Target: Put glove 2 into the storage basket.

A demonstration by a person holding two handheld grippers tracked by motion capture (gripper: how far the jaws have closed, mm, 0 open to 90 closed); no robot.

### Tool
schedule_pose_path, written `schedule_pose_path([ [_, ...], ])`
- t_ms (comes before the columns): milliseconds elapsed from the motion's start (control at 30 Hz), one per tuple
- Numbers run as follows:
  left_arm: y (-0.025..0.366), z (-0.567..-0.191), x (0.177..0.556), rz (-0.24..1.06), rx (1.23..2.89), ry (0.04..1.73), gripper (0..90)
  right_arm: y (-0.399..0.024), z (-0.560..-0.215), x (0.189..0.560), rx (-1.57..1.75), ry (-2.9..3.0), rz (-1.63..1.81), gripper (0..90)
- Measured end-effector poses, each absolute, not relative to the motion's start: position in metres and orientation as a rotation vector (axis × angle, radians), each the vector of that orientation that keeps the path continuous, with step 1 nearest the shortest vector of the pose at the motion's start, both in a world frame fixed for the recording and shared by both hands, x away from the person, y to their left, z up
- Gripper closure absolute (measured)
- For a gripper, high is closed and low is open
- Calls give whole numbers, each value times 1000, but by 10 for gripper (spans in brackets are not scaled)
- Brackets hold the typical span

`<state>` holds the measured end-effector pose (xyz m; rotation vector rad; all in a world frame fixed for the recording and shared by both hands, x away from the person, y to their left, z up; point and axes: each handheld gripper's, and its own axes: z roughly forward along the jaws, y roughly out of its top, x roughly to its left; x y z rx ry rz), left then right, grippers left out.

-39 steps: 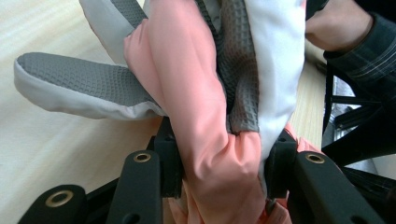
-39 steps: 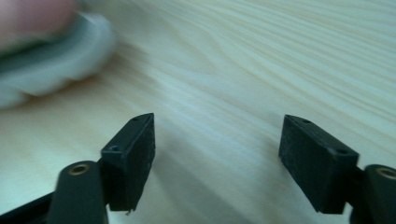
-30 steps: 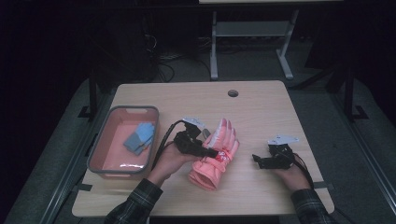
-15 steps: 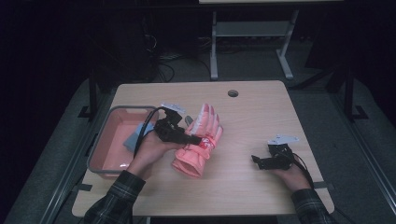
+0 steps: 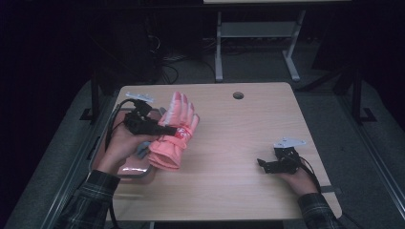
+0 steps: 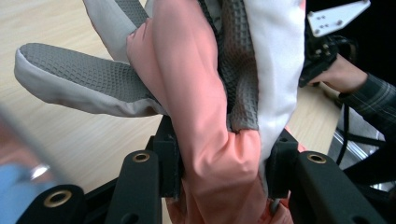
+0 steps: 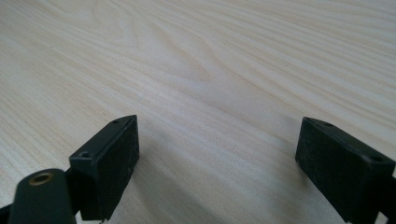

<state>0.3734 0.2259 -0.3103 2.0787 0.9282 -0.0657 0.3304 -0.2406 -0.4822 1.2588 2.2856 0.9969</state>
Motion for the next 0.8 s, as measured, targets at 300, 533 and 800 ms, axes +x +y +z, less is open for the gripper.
schedule_pose_path([
  [300,285,-311,374,-8,2031,1043,573,-241,-482,330,1259,2286,997,129],
  [533,318,-327,379,-8,2009,1127,572,-241,-482,330,1260,2285,996,130],
  [800,332,-347,386,-6,2030,1192,567,-240,-482,330,1261,2283,996,129],
])
